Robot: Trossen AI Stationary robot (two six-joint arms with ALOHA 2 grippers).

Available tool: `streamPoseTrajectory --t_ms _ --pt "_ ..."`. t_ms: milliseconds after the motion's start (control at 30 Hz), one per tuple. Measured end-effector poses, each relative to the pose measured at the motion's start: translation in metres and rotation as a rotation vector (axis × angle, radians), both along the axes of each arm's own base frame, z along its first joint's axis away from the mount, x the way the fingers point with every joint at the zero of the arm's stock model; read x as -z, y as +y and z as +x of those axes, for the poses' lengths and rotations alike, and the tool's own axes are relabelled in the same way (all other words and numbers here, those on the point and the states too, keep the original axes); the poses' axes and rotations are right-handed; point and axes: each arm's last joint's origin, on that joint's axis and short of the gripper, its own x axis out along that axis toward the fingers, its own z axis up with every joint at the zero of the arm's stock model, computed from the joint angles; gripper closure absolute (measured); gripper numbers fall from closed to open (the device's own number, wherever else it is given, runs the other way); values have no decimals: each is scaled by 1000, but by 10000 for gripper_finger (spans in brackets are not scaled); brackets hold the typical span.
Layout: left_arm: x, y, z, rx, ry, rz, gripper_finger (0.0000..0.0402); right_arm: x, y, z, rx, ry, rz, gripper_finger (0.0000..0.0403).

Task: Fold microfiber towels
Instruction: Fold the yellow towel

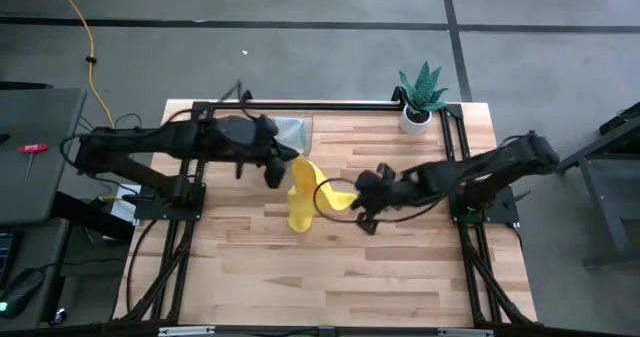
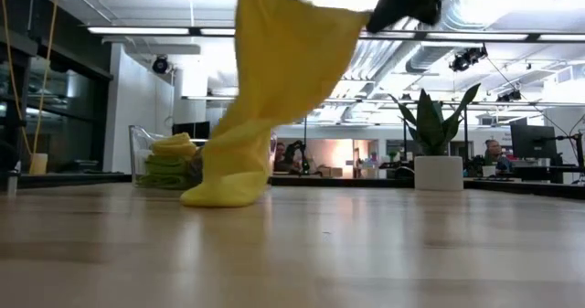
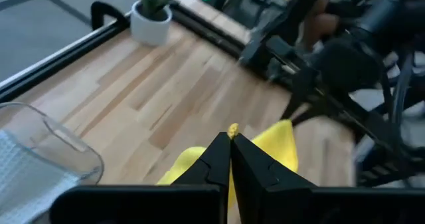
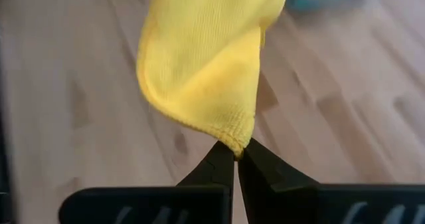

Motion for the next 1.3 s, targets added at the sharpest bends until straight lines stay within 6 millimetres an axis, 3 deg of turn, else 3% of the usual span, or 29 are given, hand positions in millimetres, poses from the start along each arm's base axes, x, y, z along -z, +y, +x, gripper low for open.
streamPoseTrajectory --t_ms 133,367,600,833,1100,1300 --pt "-16 -6 -19 -4 -83 -26 401 -33 -11 -19 -53 -135 7 402" --pt "-35 -21 -47 55 -178 -45 401 -67 -30 -50 -82 -259 -18 402" --pt "-42 -31 -60 102 -208 -23 401 -81 -47 -63 -41 -326 -38 403" --pt "-44 -21 -62 -2 -196 123 402 -98 -63 -71 -34 -439 -93 403" --pt "-45 -7 -66 -157 -80 385 401 -109 -78 -83 10 -507 -130 403" --pt "-38 -9 -65 -141 64 502 401 -112 -76 -81 -6 -542 -117 403"
